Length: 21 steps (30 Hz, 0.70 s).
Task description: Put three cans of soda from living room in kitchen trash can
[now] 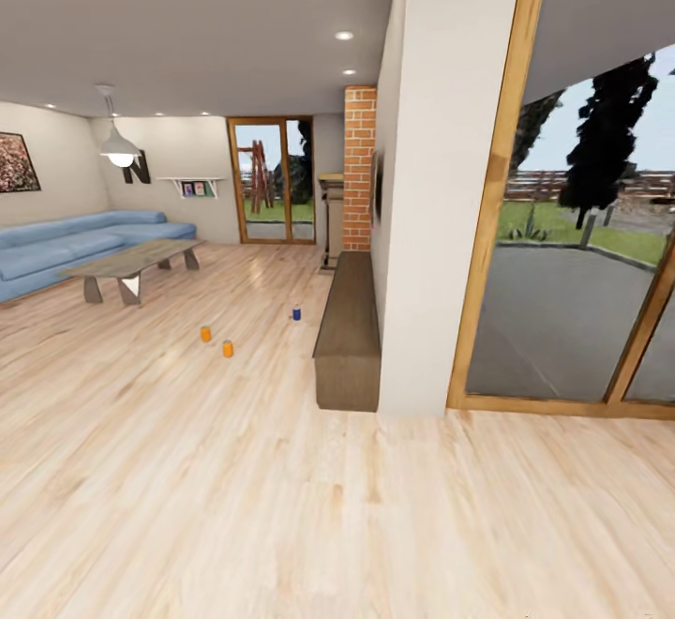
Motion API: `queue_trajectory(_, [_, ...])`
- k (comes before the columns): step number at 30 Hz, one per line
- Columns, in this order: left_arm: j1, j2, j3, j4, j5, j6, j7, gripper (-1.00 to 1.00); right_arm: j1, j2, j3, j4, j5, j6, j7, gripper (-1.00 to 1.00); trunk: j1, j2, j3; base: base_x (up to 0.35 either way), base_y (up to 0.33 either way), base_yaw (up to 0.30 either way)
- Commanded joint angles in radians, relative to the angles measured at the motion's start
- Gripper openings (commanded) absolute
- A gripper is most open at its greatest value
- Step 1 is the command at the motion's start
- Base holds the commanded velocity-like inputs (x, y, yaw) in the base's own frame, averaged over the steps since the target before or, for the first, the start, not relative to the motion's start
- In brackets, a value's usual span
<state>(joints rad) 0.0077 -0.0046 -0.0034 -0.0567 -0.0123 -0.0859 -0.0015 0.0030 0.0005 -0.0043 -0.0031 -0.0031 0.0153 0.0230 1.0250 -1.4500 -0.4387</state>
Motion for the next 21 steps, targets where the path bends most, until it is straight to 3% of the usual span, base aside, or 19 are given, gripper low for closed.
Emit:
queue_trajectory(1, [0.000,0.000,0.000,0.000,0.000,0.000,0.000,1.00,0.000,0.000,0.000,0.000,0.000,0.000,0.000,1.00,0.000,0.000,0.000,-0.083,-0.005,-0.284])
queue_trajectory(21, [0.000,0.000,0.001,0.000,0.001,-0.008,0.000,1.00,0.000,-0.002,0.000,0.001,0.000,0.000,0.014,1.00,0.000,0.000,0.000,-0.033,-0.001,-0.284])
